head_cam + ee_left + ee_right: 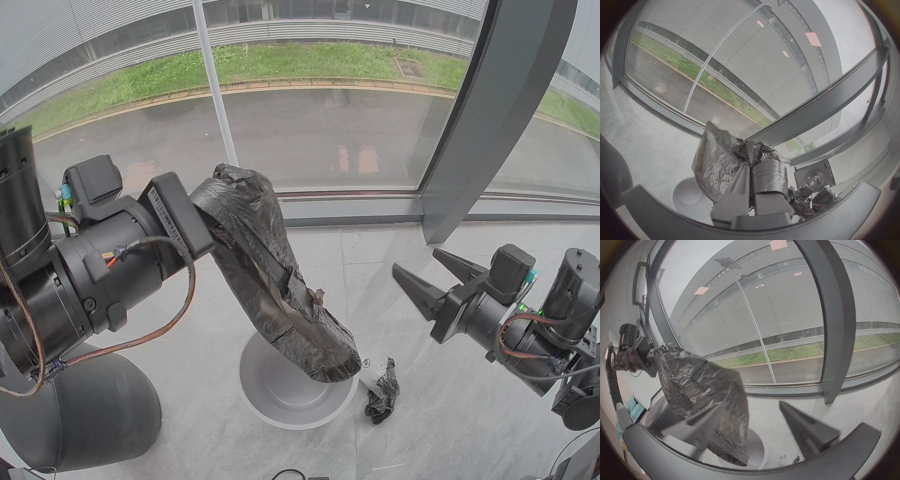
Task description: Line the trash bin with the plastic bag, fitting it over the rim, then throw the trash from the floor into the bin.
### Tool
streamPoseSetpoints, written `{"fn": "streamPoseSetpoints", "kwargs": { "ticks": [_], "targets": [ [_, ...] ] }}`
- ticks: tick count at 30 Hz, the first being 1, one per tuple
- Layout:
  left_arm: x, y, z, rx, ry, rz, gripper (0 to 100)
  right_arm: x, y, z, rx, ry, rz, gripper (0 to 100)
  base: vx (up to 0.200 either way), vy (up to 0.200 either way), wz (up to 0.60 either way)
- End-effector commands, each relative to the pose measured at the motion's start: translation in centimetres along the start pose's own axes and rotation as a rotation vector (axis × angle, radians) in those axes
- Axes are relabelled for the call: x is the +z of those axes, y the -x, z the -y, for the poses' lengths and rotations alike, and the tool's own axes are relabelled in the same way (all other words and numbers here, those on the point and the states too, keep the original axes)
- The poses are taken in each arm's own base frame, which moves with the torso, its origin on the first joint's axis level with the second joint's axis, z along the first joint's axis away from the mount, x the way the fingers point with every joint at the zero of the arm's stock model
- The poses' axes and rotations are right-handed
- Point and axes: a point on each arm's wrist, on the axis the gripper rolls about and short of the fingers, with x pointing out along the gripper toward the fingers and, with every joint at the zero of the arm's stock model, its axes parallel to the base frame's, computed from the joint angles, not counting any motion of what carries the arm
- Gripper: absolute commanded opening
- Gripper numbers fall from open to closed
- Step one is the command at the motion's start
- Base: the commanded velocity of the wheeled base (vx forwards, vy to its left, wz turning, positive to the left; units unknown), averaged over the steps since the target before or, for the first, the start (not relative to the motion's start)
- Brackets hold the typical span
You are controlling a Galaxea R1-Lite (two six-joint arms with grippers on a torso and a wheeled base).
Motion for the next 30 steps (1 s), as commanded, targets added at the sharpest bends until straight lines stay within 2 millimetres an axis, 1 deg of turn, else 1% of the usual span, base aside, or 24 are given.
{"fn": "streamPoseSetpoints", "kwargs": {
  "ticks": [1,4,6,7,8,9,12,14,17,20,25,26,30],
  "targets": [
    [-0.3,-0.6,0.8,-0.021,0.003,-0.018,0,-3.0,-1.1,-0.7,0.013,0.025,-0.091,100,0.0,0.0,0.0],
    [0.0,-0.6,1.2,-0.031,0.009,-0.009,0,-3.2,-1.0,-0.9,0.021,0.026,-0.095,100,0.0,0.0,0.0],
    [0.3,-0.4,1.4,-0.04,0.012,0.001,0,-3.4,-0.9,-1.5,0.045,0.028,-0.106,100,0.0,0.0,0.0],
    [0.5,-0.3,1.6,-0.05,0.015,0.006,0,-4.1,-0.8,-2.1,0.066,0.036,-0.129,100,0.0,0.0,0.0],
    [0.6,-0.3,1.7,-0.053,0.016,0.008,0,-4.2,-0.8,-2.1,0.068,0.037,-0.135,100,0.0,0.0,0.0],
    [0.8,-0.3,1.9,-0.061,0.018,0.013,0,-4.8,-0.9,-2.5,0.078,0.052,-0.155,100,0.0,0.0,0.0],
    [0.9,-0.4,2.1,-0.068,0.019,0.017,0,-6.5,-1.8,-3.5,0.066,0.135,-0.199,100,0.0,0.0,0.0],
    [1.1,-0.6,2.4,-0.074,0.019,0.02,0,-7.3,-2.7,-4.2,0.051,0.175,-0.212,100,0.0,0.0,0.0],
    [1.3,-1.6,2.8,-0.076,0.023,0.027,0,-8.7,-3.7,-5.3,0.058,0.216,-0.237,100,0.0,0.0,0.0],
    [1.6,-2.2,3.3,-0.082,0.029,0.038,0,-9.9,-4.3,-6.2,0.061,0.25,-0.259,100,0.0,0.0,0.0],
    [1.9,-2.8,3.6,-0.048,0.032,0.051,0,-10.4,-4.6,-6.5,0.047,0.265,-0.264,100,0.0,0.0,0.0],
    [1.9,-3.1,3.7,-0.029,0.031,0.062,0,-10.7,-4.6,-6.5,0.045,0.27,-0.274,100,0.0,0.0,0.0],
    [1.9,-3.1,3.7,-0.027,0.033,0.066,0,-10.8,-4.9,-6.3,0.033,0.272,-0.273,100,0.0,0.0,0.0]
  ]
}}
